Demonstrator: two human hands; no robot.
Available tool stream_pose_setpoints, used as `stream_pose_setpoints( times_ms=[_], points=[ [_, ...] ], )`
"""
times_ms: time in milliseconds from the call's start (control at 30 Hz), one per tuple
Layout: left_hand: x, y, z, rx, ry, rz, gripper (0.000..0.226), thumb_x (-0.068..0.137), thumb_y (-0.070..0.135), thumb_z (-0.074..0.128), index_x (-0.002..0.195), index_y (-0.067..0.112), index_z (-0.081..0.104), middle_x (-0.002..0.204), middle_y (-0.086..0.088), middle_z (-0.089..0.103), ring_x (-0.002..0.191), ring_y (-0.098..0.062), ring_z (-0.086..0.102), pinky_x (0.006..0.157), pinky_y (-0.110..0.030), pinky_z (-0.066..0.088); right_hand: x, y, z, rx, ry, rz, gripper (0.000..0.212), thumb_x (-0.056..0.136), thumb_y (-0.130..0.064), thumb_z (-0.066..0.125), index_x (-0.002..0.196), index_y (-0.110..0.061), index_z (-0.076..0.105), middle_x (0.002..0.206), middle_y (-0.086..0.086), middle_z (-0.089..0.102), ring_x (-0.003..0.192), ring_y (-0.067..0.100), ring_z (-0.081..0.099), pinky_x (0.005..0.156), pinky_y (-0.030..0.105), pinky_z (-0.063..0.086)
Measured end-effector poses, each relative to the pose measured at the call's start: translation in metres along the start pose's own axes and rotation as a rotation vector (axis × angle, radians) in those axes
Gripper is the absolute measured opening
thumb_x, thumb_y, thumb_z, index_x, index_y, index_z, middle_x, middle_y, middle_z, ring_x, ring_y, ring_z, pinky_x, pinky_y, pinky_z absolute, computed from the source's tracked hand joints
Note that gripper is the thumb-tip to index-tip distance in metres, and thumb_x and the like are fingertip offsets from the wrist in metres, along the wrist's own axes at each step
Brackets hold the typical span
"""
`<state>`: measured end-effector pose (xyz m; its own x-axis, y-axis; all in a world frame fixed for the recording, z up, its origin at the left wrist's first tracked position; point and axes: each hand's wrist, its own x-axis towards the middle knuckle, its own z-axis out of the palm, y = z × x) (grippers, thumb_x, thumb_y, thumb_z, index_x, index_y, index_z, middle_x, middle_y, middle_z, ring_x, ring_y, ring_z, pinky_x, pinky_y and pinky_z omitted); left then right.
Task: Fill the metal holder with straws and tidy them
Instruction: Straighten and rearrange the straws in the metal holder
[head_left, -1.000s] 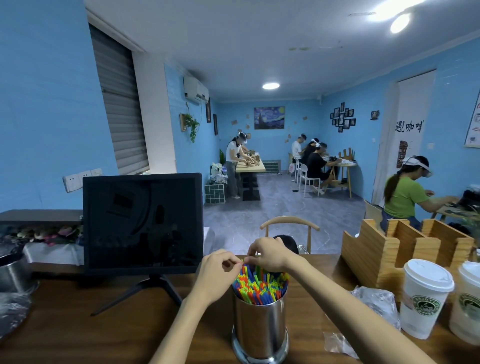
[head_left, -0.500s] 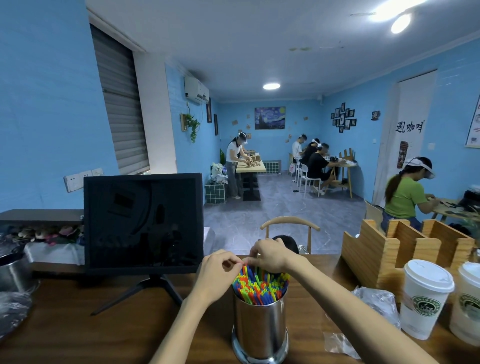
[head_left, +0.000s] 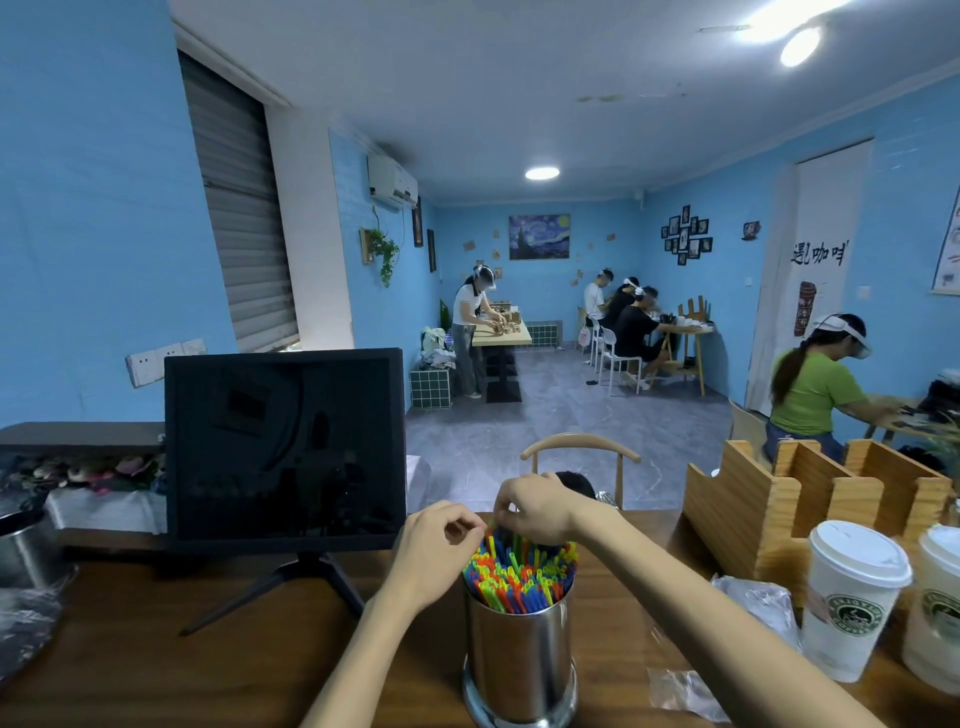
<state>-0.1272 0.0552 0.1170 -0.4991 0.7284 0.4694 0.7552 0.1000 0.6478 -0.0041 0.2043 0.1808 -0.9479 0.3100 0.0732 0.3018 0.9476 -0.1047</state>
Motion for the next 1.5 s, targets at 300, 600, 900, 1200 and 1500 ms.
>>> stream_pose_setpoints(
  times_ms=[300,600,900,1200,1500],
  points=[
    [0.004,0.021,-0.002,-0.14,0.056,-0.001,0.018,0.094,0.044,0.067,0.109,0.053,0.062,0.109,0.028,0.061,0.11,0.001,0.055,0.091,-0.027,0.05,-0.01,0.012,-0.042,0.207,0.391,-0.052,0.031,0.106,-0.032,0.047,0.095,-0.014,0.069,0.103,0.002,0.064,0.094,0.022,0.061,0.092,0.048,0.047],
    [0.002,0.045,-0.005,-0.448,-0.081,-0.074,0.016,0.098,0.031,0.062,0.093,0.023,0.075,0.09,0.006,0.076,0.093,-0.013,0.072,0.082,-0.032,0.059,-0.026,0.025,-0.079,0.694,0.78,-0.003,0.02,0.104,-0.023,0.054,0.088,-0.017,0.064,0.093,-0.005,0.062,0.085,0.012,0.059,0.075,0.044,0.055],
    [0.001,0.058,-0.017,-0.685,-0.128,-0.163,0.02,0.097,0.027,0.061,0.108,0.011,0.062,0.088,-0.006,0.079,0.084,-0.018,0.075,0.072,-0.018,0.054,-0.029,0.033,-0.058,0.949,0.799,0.122,0.022,0.106,-0.022,0.051,0.094,-0.011,0.065,0.097,0.003,0.061,0.081,0.002,0.061,0.056,0.027,0.058],
    [0.01,0.046,-0.027,-0.73,0.196,-0.249,0.008,0.084,0.009,0.079,0.091,0.011,0.079,0.081,-0.011,0.077,0.072,-0.02,0.07,0.078,-0.032,0.057,-0.036,0.04,-0.028,1.293,0.706,0.15,0.024,0.105,-0.014,0.053,0.087,-0.005,0.066,0.077,0.009,0.068,0.073,0.022,0.066,0.056,0.022,0.046],
    [0.016,0.035,-0.04,-0.915,0.253,-0.367,0.015,0.086,0.007,0.076,0.101,0.005,0.075,0.095,-0.017,0.077,0.095,-0.028,0.075,0.085,-0.033,0.058,-0.042,0.034,-0.005,1.688,0.394,0.086,0.03,0.093,-0.036,0.064,0.093,-0.006,0.067,0.091,0.006,0.073,0.074,0.018,0.07,0.053,0.022,0.048]
  ],
)
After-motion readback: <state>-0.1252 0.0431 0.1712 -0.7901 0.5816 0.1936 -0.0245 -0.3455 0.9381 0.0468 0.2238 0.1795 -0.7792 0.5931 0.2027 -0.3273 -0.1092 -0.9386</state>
